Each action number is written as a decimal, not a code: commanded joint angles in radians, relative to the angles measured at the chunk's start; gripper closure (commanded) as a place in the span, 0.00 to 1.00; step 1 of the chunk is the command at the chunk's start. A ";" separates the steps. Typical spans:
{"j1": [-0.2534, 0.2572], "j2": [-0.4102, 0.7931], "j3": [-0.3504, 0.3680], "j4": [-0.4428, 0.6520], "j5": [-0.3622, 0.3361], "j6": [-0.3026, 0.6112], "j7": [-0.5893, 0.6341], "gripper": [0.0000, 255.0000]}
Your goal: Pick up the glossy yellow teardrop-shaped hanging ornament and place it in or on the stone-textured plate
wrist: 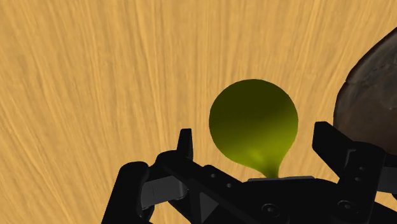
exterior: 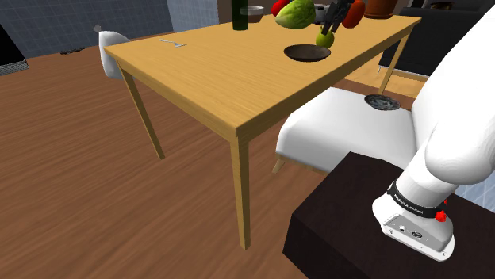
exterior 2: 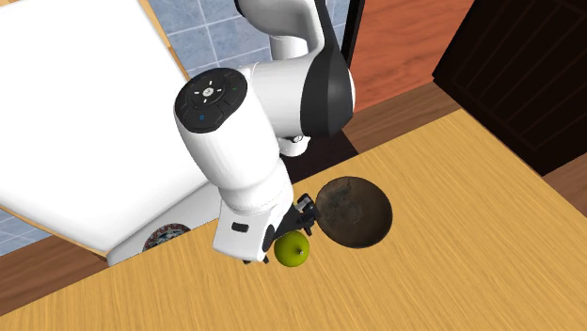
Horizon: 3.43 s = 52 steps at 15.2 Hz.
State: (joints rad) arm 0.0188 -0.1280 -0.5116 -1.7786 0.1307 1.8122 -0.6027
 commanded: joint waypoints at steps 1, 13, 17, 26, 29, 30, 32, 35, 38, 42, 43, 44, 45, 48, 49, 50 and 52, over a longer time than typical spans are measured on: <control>0.001 0.002 0.001 -0.022 0.002 0.024 -0.002 0.00; 0.002 0.004 0.002 -0.040 0.003 0.045 -0.003 1.00; 0.002 0.004 0.002 -0.040 0.003 0.045 -0.003 1.00; 0.002 0.017 0.000 0.053 0.007 -0.037 0.006 1.00; 0.002 0.027 -0.002 0.104 0.011 -0.079 0.008 1.00; 0.002 0.031 -0.003 0.122 0.013 -0.093 0.009 1.00; 0.001 0.040 -0.005 0.158 0.017 -0.122 0.010 1.00; 0.000 0.056 -0.010 0.216 0.025 -0.166 0.011 1.00; -0.003 0.075 -0.015 0.277 0.035 -0.212 0.011 1.00; 0.035 -0.003 0.040 0.202 -0.012 -0.191 0.100 1.00; 0.046 -0.028 0.059 0.174 -0.026 -0.181 0.129 1.00; 0.056 -0.051 0.078 0.147 -0.037 -0.172 0.158 1.00; 0.064 -0.073 0.098 0.122 -0.048 -0.163 0.186 1.00; 0.087 -0.128 0.157 0.057 -0.071 -0.141 0.269 1.00; 0.094 -0.144 0.176 0.038 -0.076 -0.135 0.296 1.00; 0.101 -0.158 0.196 0.020 -0.081 -0.129 0.322 1.00; 0.110 -0.176 0.223 -0.003 -0.086 -0.121 0.359 1.00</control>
State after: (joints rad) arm 0.1245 -0.3032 -0.2997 -1.7747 0.0453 1.6841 -0.2601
